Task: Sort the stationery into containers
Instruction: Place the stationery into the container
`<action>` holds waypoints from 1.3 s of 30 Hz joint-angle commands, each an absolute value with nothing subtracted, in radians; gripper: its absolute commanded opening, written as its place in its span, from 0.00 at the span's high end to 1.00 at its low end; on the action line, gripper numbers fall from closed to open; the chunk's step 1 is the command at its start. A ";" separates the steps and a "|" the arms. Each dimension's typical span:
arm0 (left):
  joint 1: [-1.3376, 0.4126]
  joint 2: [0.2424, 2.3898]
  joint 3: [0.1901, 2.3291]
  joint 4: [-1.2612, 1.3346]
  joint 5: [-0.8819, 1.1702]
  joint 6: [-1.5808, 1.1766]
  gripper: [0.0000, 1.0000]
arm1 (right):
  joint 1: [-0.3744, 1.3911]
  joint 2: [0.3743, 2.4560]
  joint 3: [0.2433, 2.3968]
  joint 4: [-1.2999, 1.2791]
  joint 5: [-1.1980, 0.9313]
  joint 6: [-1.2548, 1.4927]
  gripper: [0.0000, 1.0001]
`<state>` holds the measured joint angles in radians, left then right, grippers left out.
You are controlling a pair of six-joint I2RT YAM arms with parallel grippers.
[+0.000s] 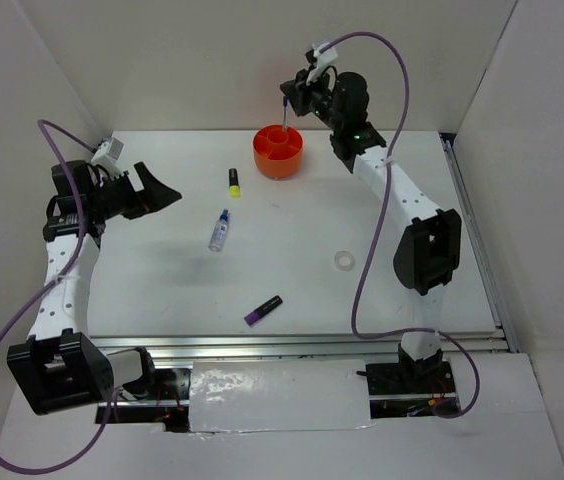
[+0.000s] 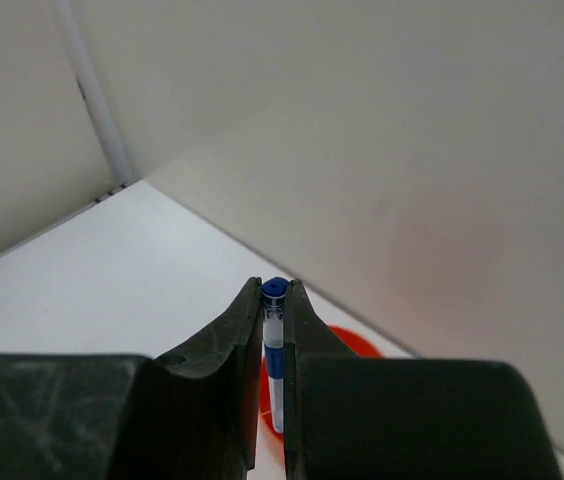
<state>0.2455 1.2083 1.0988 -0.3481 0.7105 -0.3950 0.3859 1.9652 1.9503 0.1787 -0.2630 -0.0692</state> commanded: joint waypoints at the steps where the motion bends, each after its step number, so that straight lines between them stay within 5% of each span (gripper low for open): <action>1: 0.242 1.212 1.114 -0.281 0.736 -0.365 0.01 | 0.384 2.025 1.976 0.264 -0.316 0.087 1.00; 34: 0.242 1.295 1.020 -0.241 0.752 -0.356 0.01 | 0.382 2.347 2.069 0.574 -0.074 0.011 1.00; 39: 0.244 1.316 1.032 -0.259 0.746 -0.351 0.01 | 0.383 2.356 2.034 0.581 -0.089 0.011 0.74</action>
<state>0.2455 1.3048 1.0077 -0.2691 0.7372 -0.3874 0.3817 2.3470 2.0289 0.4976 -0.0929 0.0196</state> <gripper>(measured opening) 0.993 0.241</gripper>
